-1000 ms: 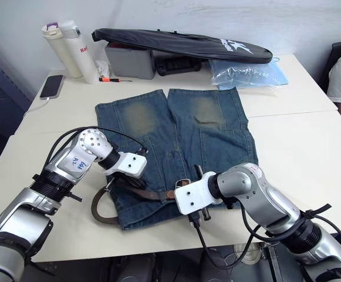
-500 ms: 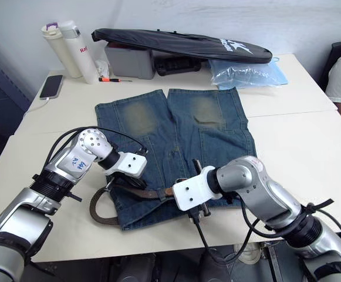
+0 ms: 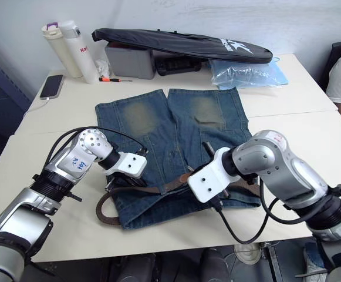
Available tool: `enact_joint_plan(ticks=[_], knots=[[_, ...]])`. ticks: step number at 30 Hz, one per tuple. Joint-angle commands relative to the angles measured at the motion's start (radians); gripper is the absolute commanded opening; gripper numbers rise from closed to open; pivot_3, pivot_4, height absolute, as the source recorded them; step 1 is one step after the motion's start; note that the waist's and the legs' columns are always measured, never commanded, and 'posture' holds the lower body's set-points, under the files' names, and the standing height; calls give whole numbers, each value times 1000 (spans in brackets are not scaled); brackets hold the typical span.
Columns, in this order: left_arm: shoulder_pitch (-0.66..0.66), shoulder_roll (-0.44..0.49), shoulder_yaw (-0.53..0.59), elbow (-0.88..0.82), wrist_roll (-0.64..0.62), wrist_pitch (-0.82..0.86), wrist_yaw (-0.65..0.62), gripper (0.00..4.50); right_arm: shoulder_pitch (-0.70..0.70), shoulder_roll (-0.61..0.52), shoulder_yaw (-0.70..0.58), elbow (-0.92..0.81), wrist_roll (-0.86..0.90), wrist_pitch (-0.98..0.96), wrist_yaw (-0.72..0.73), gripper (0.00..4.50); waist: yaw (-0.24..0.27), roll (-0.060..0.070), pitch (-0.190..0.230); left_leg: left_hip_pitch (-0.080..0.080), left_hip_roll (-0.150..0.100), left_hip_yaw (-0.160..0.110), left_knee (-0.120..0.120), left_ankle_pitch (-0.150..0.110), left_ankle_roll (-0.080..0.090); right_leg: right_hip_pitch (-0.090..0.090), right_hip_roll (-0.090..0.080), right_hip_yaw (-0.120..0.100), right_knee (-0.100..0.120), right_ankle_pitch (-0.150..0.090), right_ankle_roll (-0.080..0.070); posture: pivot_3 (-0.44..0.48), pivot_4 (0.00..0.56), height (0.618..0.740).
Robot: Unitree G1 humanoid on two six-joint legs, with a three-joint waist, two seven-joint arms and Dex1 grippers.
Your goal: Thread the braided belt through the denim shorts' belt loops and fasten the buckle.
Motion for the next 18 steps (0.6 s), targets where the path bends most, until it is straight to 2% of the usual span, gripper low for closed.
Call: enact_joint_plan(ticks=[1, 8, 15, 18], knots=[[19, 7, -21, 13, 26, -8, -18, 0, -26, -39, -62, 29, 9, -42, 25, 51, 0, 0, 0, 0, 0, 0, 0, 0, 0, 0, 0, 0, 0, 0, 0, 0, 150, 740], [23, 7, -22, 9, 25, -5, -19, 0, -43, -55, -93, 69, -5, -72, 5, 51, 1, 0, 0, 0, 0, 0, 0, 0, 0, 0, 0, 0, 0, 0, 0, 0, 150, 740], [23, 7, -23, 9, 24, -8, -23, 0, -126, -66, -94, 110, -55, -63, -1, 51, 0, 0, 0, 0, 0, 0, 0, 0, 0, 0, 0, 0, 0, 0, 0, 0, 150, 740], [21, 6, -23, 11, 23, -9, -23, 0, -134, -63, -102, 106, -6, -22, 31, 51, 1, 0, 0, 0, 0, 0, 0, 0, 0, 0, 0, 0, 0, 0, 0, 0, 150, 740]])
